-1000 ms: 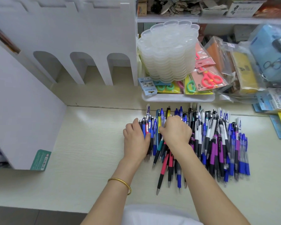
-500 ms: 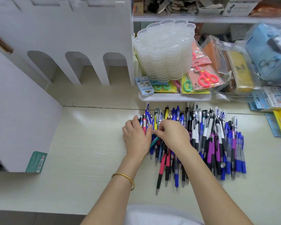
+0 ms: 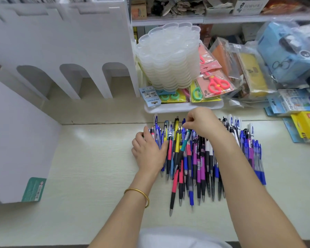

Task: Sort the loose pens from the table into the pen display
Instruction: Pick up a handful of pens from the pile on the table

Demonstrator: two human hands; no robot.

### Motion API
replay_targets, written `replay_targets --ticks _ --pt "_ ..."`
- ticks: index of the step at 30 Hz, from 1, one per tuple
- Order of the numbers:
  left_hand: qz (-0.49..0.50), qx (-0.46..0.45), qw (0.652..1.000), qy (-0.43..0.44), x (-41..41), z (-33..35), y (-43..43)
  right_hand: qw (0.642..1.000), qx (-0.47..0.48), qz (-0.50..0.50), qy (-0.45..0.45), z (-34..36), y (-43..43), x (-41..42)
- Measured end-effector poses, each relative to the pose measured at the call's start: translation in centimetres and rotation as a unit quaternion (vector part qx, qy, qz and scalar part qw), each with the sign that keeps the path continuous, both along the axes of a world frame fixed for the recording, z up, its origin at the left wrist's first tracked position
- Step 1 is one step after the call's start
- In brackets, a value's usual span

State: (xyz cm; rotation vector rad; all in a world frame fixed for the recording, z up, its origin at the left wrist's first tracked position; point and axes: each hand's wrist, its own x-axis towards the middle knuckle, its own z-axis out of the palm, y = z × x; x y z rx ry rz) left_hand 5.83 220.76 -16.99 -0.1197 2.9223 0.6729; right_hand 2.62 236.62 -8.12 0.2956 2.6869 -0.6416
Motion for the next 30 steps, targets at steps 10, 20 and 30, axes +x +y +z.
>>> replay_targets --ticks 10,20,30 --pt "0.023 0.010 0.999 -0.038 -1.0 0.7 1.1 0.988 0.009 -0.038 0.147 -3.2 -1.5 1.6" --pt "0.021 0.010 0.998 -0.051 -1.1 0.5 1.0 0.989 -0.040 -0.064 0.129 -4.3 -3.0 3.4" --pt "0.014 0.043 0.998 -0.051 -0.9 0.6 0.5 0.986 -0.057 -0.082 0.134 -4.2 -3.0 3.7"
